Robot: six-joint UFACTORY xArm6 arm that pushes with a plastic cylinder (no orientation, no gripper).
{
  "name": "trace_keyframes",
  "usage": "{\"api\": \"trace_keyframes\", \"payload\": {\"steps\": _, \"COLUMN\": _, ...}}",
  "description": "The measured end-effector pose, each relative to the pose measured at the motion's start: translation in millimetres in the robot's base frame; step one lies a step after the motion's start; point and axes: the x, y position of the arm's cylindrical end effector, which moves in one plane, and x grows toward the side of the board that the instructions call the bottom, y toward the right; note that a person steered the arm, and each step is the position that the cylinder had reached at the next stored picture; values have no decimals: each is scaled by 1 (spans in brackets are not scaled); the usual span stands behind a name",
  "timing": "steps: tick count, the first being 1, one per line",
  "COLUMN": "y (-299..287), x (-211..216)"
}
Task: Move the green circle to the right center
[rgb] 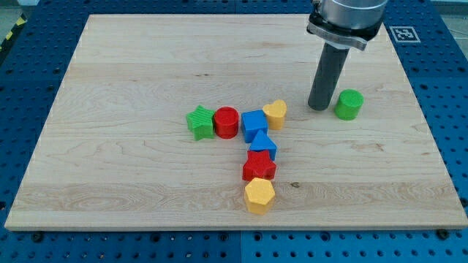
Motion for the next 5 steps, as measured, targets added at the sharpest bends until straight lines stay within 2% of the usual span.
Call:
{"api": "trace_keyframes", "payload": {"steps": 2, "y": 36, "x": 18}}
{"api": "trace_keyframes", "payload": {"steps": 5, "y": 83, "x": 19}}
